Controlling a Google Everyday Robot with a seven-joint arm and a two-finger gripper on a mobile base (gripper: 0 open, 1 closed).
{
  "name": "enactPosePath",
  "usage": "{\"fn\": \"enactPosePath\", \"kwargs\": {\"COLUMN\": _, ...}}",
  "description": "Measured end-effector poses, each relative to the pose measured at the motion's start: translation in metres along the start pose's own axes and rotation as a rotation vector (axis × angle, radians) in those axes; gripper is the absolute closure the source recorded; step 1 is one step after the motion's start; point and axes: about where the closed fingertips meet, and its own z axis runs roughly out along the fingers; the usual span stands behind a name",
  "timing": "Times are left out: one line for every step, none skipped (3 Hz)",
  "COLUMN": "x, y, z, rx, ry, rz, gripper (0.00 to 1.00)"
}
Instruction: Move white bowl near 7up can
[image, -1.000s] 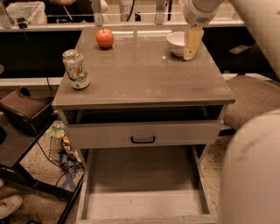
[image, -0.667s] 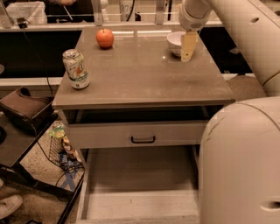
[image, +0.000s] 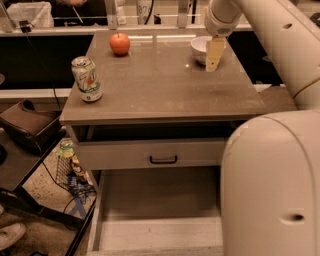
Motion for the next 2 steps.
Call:
{"fn": "enactPosePath", "kwargs": {"x": 0.01, "y": -0.003, "z": 0.047, "rx": -0.049, "ry": -0.019, "rz": 0.025, "gripper": 0.0}}
{"fn": "enactPosePath", "kwargs": {"x": 0.012, "y": -0.001, "z": 0.074, "rx": -0.08, "ry": 0.0, "rz": 0.013, "gripper": 0.0}}
